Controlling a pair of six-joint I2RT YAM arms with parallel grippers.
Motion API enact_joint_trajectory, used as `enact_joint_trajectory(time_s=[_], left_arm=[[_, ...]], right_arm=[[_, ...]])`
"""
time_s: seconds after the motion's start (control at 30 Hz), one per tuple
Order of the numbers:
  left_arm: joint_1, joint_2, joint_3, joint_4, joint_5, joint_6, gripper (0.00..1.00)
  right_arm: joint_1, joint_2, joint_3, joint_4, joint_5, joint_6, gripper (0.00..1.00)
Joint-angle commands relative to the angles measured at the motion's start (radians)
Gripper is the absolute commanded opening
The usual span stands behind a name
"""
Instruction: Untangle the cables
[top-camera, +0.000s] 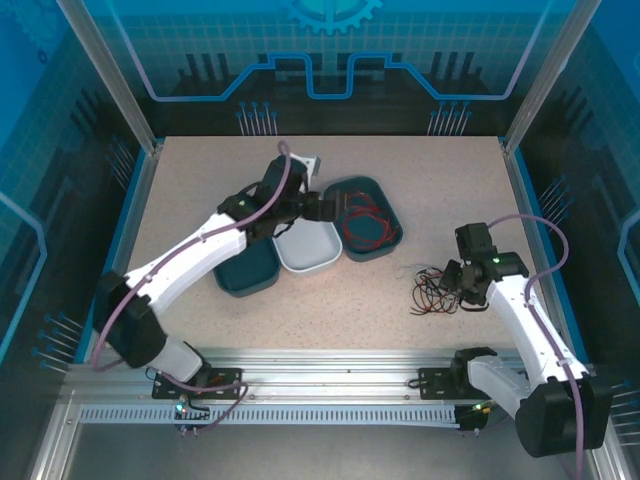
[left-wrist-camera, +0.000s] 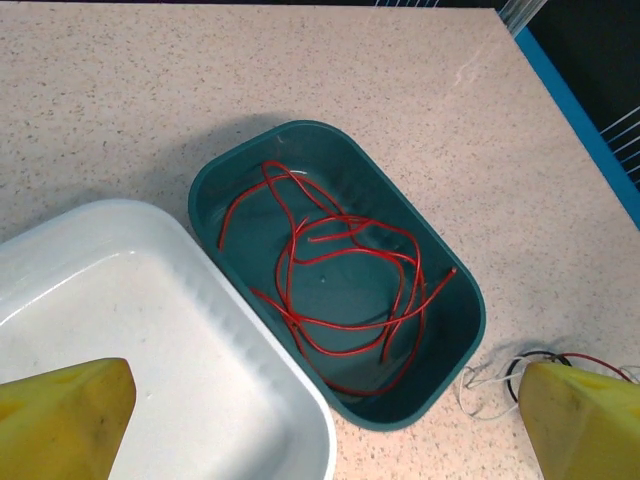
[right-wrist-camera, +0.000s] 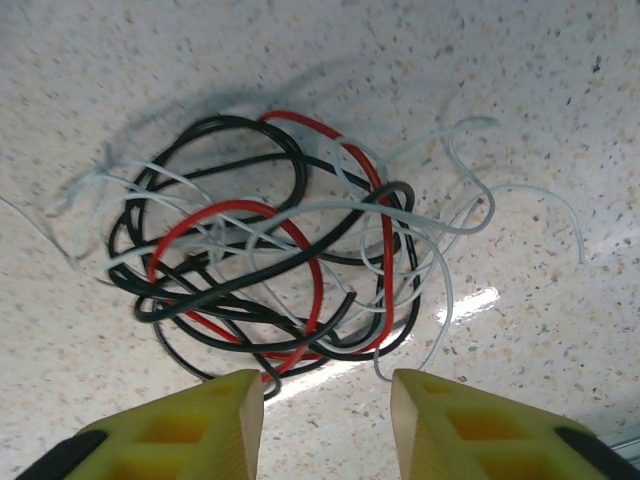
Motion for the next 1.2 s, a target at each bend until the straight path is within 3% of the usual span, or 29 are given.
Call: enact_joint_trajectory(time_s=[0.0, 0.33, 0.53, 0.97, 1.17], left_arm=[[-0.003, -0.097, -0.110, 0.151, -0.012, -0.038, 0.99], [-0.002, -0.185, -0.265, 0.220, -0.014, -0.069, 0.99], [-0.001, -0.172, -0.276, 0.252, -0.006, -0.111, 0.99], [-0.001, -0.142, -0.267, 0.253, 0.018, -0.150, 0.99], [-0.003, -0.124, -0.252, 0.246, 0.032, -0.145, 0.99]], right_arm=[[0.009, 0.006, -0.038, 0.050, 0.023, 0.027, 0.33], [-0.044, 0.063, -0.075, 0.172, -0.009, 0.003, 0.29], [-0.088, 0.075, -0.099, 0.236, -0.068, -0.016, 0.22], [-0.119, 0.124, -0.135, 0.335, -0.167, -0.031, 0.24], [-0.111, 0.108, -0.105, 0.285, -0.169, -0.045, 0.04]])
